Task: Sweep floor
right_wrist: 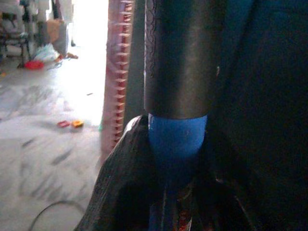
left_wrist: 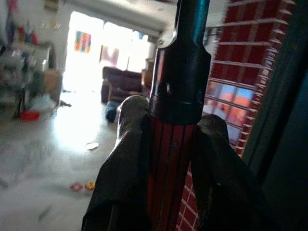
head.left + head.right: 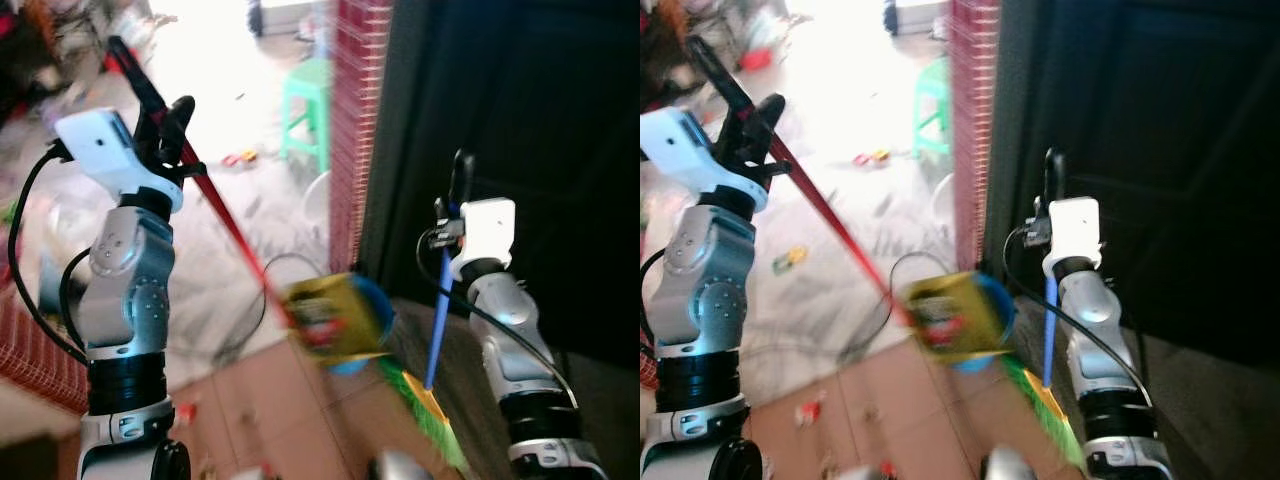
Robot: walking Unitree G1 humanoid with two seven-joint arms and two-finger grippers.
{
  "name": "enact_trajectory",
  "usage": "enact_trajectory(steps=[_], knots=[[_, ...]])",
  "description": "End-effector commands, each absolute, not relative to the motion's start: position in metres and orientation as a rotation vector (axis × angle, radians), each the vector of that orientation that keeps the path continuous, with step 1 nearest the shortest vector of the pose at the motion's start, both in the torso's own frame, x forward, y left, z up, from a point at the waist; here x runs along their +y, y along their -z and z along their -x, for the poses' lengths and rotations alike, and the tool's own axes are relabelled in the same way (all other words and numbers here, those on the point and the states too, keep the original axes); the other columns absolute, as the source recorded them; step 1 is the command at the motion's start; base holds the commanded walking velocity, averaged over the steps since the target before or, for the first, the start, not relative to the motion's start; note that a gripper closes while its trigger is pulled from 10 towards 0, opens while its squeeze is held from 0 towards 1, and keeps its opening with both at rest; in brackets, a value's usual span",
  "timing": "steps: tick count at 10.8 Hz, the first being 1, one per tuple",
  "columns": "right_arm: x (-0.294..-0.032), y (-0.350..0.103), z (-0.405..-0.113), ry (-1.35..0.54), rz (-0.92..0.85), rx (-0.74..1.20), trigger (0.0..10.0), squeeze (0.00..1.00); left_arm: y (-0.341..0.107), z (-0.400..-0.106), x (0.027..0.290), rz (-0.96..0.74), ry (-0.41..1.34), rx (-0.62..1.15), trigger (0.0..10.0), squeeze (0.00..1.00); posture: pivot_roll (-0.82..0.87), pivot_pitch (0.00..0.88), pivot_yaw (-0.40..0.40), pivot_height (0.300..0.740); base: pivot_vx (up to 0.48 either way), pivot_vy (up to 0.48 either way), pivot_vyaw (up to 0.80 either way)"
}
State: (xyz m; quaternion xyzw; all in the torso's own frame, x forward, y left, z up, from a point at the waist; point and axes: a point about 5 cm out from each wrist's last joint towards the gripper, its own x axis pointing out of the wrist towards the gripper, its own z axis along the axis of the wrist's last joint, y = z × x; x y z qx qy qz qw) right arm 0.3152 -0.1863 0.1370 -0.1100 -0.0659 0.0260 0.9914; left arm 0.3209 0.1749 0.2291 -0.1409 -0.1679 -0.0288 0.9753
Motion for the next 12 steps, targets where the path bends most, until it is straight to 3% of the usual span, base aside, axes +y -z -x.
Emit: enact_trajectory(steps=[1, 3, 7, 12], knots=[[-0.187, -0.137, -0.315, -0.052, 0.231, -0.132, 10.0, 0.0, -0.245, -0.319, 0.173, 0.299, 0.071, -0.423, 10.0, 0.0, -0.1, 0.0, 0.067, 0.74, 0.48, 0.0, 0.0], [-0.186, -0.136, -0.314, -0.059, 0.231, -0.127, 10.0, 0.0, -0.247, -0.32, 0.173, 0.257, 0.04, -0.433, 10.0, 0.0, -0.1, 0.0, 0.058, 0.74, 0.364, 0.0, 0.0], [-0.181, -0.132, -0.312, -0.069, 0.227, -0.116, 10.0, 0.0, -0.253, -0.319, 0.174, 0.108, 0.02, -0.492, 10.0, 0.0, -0.09, 0.0, 0.061, 0.74, 0.0, 0.0, 0.0], [-0.178, -0.134, -0.314, -0.067, 0.219, -0.131, 10.0, 0.0, -0.245, -0.314, 0.131, -0.013, 0.204, -0.516, 10.0, 0.0, -0.1, 0.0, 0.075, 0.74, 0.0, 0.0, 0.0]])
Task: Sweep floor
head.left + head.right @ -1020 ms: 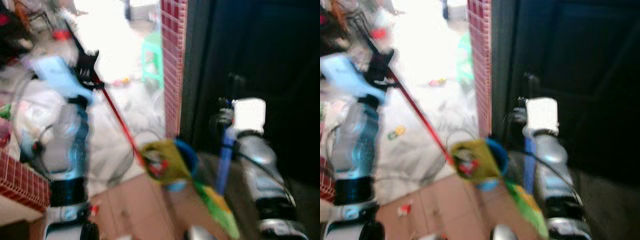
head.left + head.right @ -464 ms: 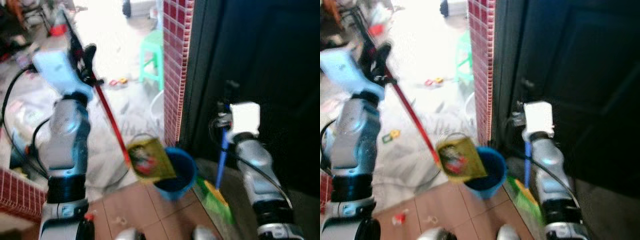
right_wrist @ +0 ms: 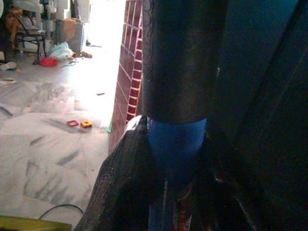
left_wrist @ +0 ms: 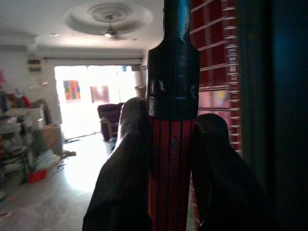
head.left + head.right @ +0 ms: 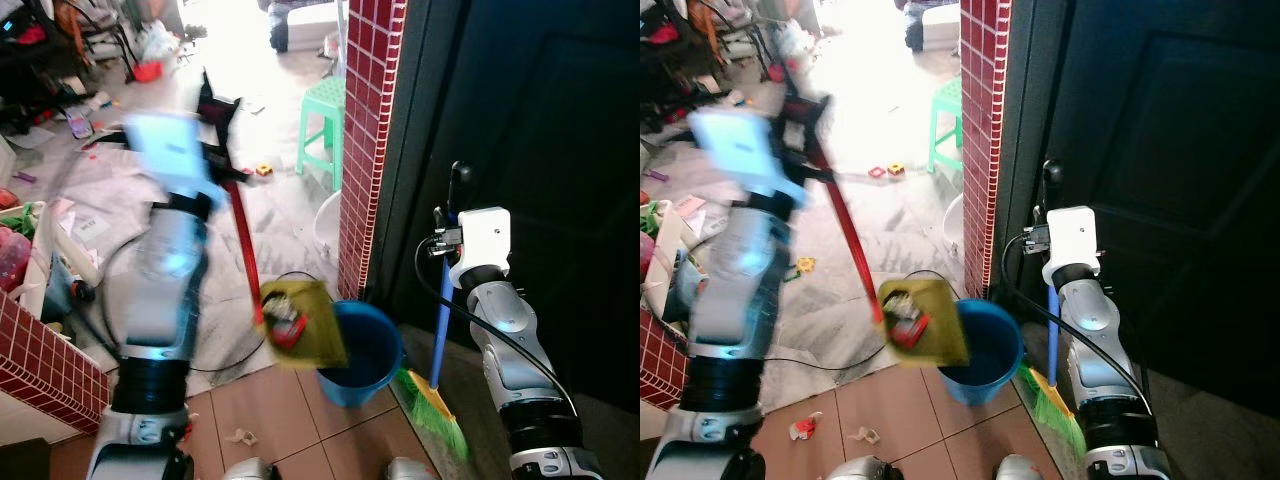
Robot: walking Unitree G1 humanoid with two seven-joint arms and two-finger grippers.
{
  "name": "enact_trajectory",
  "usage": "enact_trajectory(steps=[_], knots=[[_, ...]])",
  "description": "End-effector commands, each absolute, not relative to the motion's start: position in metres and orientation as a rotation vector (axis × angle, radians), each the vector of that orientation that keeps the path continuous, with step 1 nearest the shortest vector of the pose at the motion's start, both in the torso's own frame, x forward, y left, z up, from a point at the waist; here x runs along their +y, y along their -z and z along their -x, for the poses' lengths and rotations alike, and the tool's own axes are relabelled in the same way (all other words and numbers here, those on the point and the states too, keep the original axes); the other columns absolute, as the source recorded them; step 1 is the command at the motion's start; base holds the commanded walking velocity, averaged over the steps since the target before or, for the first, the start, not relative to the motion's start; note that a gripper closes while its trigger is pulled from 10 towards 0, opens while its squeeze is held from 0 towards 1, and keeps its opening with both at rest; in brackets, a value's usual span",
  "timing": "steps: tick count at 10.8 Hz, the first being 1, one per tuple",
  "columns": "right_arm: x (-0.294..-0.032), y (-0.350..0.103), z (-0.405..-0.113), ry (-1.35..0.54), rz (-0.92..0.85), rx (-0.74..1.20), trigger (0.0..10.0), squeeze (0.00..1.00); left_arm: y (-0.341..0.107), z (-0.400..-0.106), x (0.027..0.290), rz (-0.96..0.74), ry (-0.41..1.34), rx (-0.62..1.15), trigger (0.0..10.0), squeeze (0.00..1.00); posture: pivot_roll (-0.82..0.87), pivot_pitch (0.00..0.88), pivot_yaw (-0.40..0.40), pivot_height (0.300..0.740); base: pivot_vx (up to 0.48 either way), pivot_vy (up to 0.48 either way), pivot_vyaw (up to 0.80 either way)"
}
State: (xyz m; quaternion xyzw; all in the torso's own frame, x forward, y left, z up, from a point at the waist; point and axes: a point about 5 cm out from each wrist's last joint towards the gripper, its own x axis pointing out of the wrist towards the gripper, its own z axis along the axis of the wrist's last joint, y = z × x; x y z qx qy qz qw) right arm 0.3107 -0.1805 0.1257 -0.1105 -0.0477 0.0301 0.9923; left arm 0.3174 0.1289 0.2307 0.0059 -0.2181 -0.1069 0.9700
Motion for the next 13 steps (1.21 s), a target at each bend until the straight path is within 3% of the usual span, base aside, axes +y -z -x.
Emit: enact_trajectory(steps=[1, 7, 8, 11, 13], knots=[[-0.178, -0.135, -0.315, -0.068, 0.22, -0.131, 10.0, 0.0, -0.241, -0.312, 0.118, -0.014, 0.303, -0.506, 10.0, 0.0, -0.1, 0.0, 0.072, 0.74, 0.0, 0.0, 0.0], [-0.177, -0.135, -0.317, -0.076, 0.22, -0.133, 10.0, 0.0, -0.227, -0.286, 0.049, -0.163, 0.868, -0.438, 10.0, 0.0, -0.09, 0.0, 0.065, 0.74, 0.0, 0.0, 0.0], [-0.177, -0.135, -0.317, -0.073, 0.221, -0.135, 10.0, 0.0, -0.227, -0.28, 0.041, -0.257, 0.999, -0.42, 10.0, 0.0, -0.1, 0.0, 0.064, 0.74, 0.0, 0.0, 0.0], [-0.177, -0.135, -0.317, -0.073, 0.225, -0.136, 10.0, 0.0, -0.236, -0.269, 0.028, -0.443, 1.066, -0.49, 10.0, 0.0, -0.1, 0.0, 0.06, 0.74, 0.0, 0.0, 0.0], [-0.177, -0.135, -0.319, -0.074, 0.23, -0.136, 10.0, 0.0, -0.249, -0.267, 0.027, -0.493, 1.013, -0.578, 10.0, 0.0, -0.09, 0.0, 0.058, 0.74, 0.0, 0.0, 0.0]])
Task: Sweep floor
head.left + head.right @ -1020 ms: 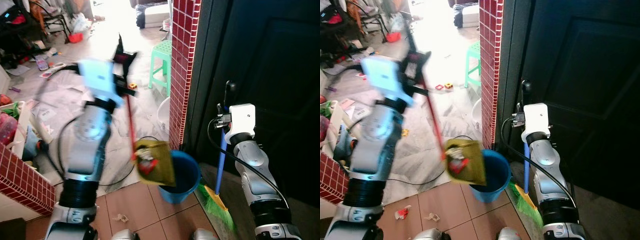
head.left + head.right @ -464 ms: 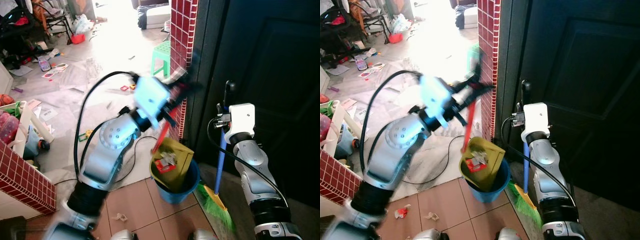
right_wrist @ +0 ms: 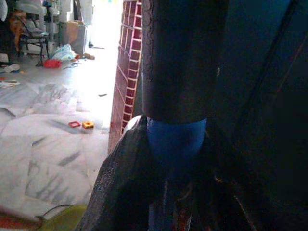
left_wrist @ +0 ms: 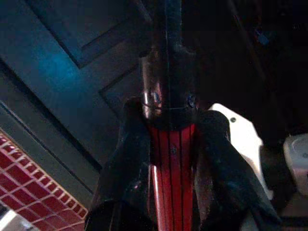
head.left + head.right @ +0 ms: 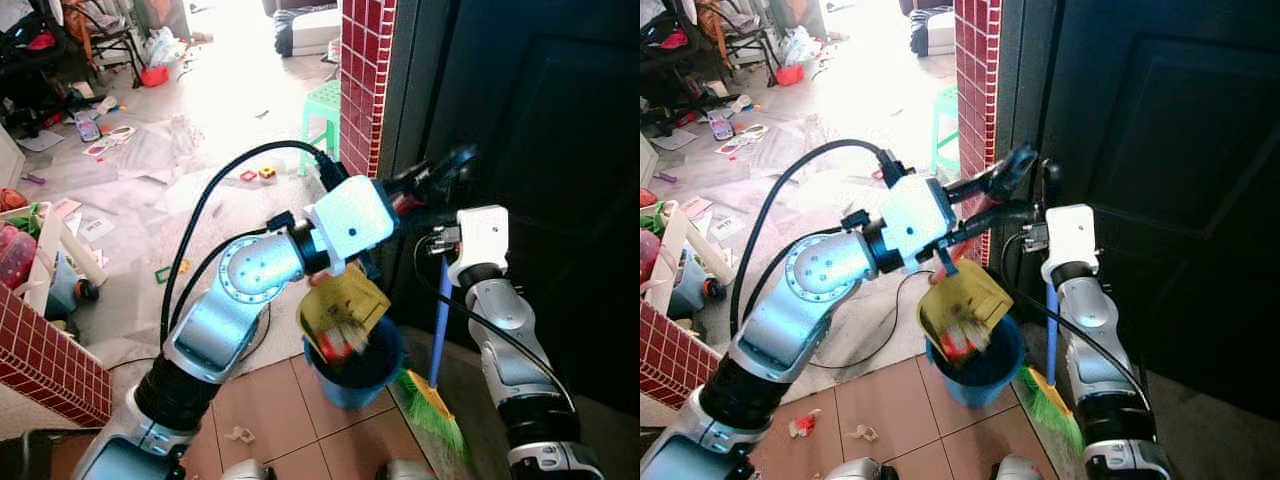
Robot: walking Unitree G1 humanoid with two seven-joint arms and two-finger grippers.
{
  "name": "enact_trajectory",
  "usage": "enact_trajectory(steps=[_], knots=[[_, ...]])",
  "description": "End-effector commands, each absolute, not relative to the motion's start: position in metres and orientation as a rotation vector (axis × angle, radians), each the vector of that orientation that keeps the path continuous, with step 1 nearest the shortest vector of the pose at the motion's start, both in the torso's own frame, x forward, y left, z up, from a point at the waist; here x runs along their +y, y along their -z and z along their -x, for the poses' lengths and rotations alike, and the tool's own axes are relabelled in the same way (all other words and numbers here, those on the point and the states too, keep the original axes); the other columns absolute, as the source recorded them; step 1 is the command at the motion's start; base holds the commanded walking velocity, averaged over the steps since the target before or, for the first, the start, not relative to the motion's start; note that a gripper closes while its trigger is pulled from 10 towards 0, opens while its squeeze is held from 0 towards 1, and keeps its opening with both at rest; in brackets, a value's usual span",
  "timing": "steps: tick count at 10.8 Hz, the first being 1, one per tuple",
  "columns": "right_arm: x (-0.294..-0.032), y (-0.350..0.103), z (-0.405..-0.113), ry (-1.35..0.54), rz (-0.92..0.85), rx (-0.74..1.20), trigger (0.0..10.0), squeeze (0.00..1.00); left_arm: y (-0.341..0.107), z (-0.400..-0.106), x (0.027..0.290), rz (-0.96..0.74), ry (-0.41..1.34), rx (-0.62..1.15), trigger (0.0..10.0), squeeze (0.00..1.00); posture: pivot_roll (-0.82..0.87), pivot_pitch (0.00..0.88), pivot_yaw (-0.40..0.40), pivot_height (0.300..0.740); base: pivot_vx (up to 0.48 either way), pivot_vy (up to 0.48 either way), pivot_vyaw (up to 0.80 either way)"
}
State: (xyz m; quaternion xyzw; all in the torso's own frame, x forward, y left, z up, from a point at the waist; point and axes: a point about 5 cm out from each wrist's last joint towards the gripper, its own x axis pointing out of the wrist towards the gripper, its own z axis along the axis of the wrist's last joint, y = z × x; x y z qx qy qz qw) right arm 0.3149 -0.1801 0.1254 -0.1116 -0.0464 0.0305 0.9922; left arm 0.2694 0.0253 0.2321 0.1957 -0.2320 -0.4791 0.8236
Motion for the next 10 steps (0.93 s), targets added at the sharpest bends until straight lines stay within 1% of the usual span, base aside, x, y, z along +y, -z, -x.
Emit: enact_trajectory(steps=[1, 3, 4, 5, 8, 9, 10], knots=[[-0.176, -0.135, -0.319, -0.075, 0.231, -0.137, 10.0, 0.0, -0.262, -0.27, 0.03, -0.447, 0.926, -0.653, 10.0, 0.0, -0.09, 0.0, 0.058, 0.74, 0.0, 0.0, 0.0], [-0.176, -0.135, -0.32, -0.075, 0.232, -0.137, 10.0, 0.0, -0.26, -0.272, 0.031, -0.405, 0.906, -0.639, 10.0, 0.0, -0.1, 0.0, 0.058, 0.74, 0.0, 0.0, 0.0], [-0.176, -0.135, -0.32, -0.075, 0.232, -0.139, 10.0, 0.0, -0.263, -0.274, 0.033, -0.418, 0.86, -0.672, 10.0, 0.0, -0.1, 0.0, 0.058, 0.74, 0.0, 0.0, 0.0], [-0.176, -0.134, -0.319, -0.076, 0.233, -0.136, 10.0, 0.0, -0.28, -0.282, 0.044, -0.325, 0.725, -0.718, 10.0, 0.0, -0.1, 0.0, 0.058, 0.74, 0.0, 0.0, 0.0], [-0.174, -0.133, -0.32, -0.085, 0.232, -0.132, 10.0, 0.0, -0.312, -0.295, 0.075, -0.214, 0.519, -0.784, 10.0, 0.0, -0.09, 0.0, 0.054, 0.74, 0.0, 0.0, 0.0], [-0.173, -0.132, -0.321, -0.091, 0.23, -0.131, 10.0, 0.0, -0.325, -0.3, 0.093, -0.151, 0.408, -0.807, 10.0, 0.0, -0.08, 0.0, 0.052, 0.74, 0.0, 0.0, 0.0], [-0.172, -0.131, -0.321, -0.095, 0.229, -0.129, 10.0, 0.0, -0.33, -0.308, 0.116, -0.17, 0.278, -0.805, 10.0, 0.0, -0.08, 0.0, 0.05, 0.74, 0.0, 0.0, 0.0]])
